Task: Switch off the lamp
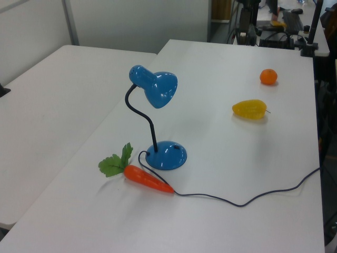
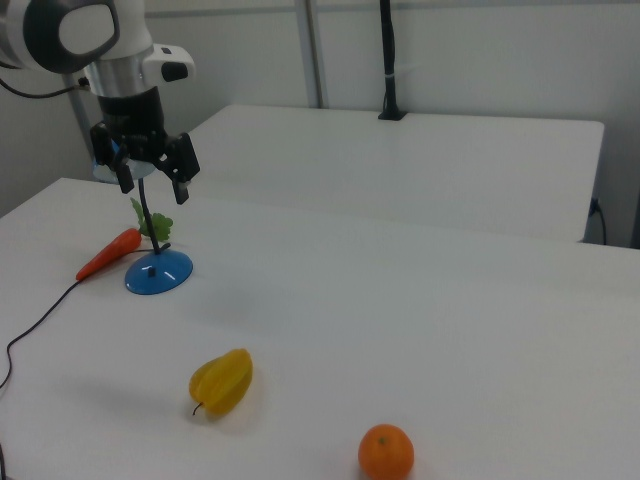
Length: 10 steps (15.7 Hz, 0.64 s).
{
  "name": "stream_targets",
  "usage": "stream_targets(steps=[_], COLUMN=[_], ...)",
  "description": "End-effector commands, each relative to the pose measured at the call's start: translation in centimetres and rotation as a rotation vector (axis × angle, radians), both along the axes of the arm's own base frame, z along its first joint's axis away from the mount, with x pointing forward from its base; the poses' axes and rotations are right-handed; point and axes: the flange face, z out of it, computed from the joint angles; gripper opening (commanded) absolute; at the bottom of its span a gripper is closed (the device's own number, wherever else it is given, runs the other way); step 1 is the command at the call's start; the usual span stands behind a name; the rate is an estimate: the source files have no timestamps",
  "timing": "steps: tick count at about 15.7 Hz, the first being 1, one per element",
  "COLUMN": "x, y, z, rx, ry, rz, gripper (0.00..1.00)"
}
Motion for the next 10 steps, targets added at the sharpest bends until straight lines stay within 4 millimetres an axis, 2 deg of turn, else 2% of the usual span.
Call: stream_targets(steps=[1,3,10], x=[0.51,1.07,1.17], y=[-0.24,-0.43,-0.36], z=[0.95,0.77,0.61], rx=[0.025,0.026,0.023], ry=[-0.068,-0.101,-0.099], rz=[-0.052,-0.051,-0.053], gripper=[1.00,1.00,1.00])
